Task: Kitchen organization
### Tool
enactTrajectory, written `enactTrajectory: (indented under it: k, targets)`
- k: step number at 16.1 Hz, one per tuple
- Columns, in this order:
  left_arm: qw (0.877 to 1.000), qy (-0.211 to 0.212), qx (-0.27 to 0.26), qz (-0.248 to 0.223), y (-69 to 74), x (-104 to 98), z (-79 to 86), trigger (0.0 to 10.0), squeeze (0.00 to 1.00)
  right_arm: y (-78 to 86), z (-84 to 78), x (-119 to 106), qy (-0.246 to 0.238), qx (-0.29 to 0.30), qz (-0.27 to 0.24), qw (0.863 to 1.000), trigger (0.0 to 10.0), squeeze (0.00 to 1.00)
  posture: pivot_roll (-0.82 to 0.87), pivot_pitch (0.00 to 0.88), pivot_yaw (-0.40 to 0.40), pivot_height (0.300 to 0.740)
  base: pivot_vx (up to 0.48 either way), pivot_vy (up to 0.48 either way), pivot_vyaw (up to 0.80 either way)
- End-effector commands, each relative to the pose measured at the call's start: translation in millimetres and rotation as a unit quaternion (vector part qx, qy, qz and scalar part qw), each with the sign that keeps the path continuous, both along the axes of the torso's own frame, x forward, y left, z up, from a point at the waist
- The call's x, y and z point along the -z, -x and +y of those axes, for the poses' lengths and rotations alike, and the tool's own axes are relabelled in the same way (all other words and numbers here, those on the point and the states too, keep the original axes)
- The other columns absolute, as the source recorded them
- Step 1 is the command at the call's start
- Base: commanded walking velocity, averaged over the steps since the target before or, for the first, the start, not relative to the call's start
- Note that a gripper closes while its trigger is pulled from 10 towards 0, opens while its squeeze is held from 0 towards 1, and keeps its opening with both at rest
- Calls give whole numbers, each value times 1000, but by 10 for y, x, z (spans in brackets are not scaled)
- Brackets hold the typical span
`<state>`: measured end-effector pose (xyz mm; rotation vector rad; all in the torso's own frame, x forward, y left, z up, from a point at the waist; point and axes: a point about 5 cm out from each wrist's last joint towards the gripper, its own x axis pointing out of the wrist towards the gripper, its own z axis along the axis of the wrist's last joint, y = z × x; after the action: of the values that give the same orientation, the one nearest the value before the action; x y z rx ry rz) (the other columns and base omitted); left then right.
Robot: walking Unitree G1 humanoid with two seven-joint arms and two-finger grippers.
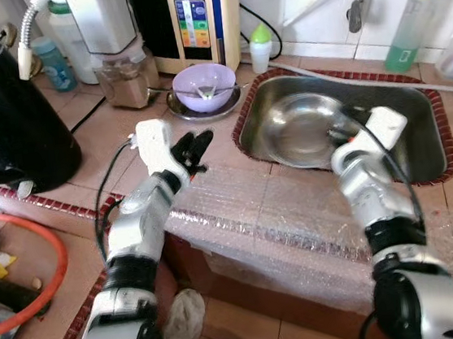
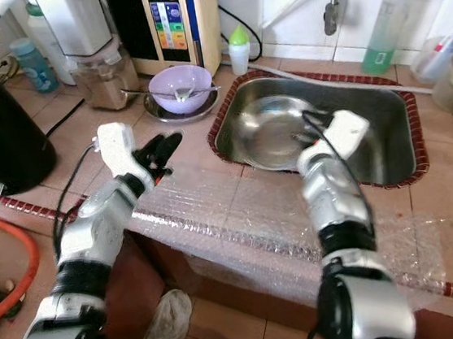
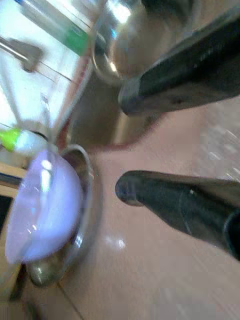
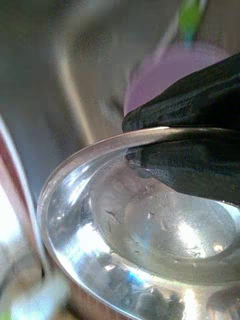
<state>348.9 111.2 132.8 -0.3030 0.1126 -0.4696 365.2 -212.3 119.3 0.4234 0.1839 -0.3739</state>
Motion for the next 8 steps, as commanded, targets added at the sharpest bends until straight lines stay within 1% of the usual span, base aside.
enactTrajectory:
  k: [1,2,3,4,5,6,7,8]
  targets:
    - [999,-43,18,4,100,78,19,10000,1000,-5,-28,36,22,21,15,999,157,0,39,0,79,740,0,0,0]
    - [998,-59,20,11,152,146,43,10000,1000,-6,-53,34,33,30,13,999,2588,0,41,0,78,740,0,0,0]
    - [997,-73,22,16,193,207,69,10000,1000,5,-81,75,40,43,27,998,6000,0,43,0,76,740,0,0,0]
    - [995,-93,21,14,222,247,93,10000,1000,15,-91,116,32,51,33,998,8431,0,45,0,74,740,0,0,0]
    - [994,-104,17,13,247,273,116,10000,1000,29,-90,166,32,51,41,997,10000,0,46,0,72,740,0,0,0]
    - [994,-105,11,14,264,277,131,10000,1000,38,-82,199,31,52,45,997,10000,0,48,0,71,740,0,0,0]
    - [994,-111,6,13,296,279,144,10000,1000,74,-76,294,26,57,64,996,10000,318,52,0,66,740,0,0,0]
    - [993,-117,3,14,332,285,145,10000,1000,97,-78,349,19,61,73,995,10000,427,53,0,66,740,0,0,0]
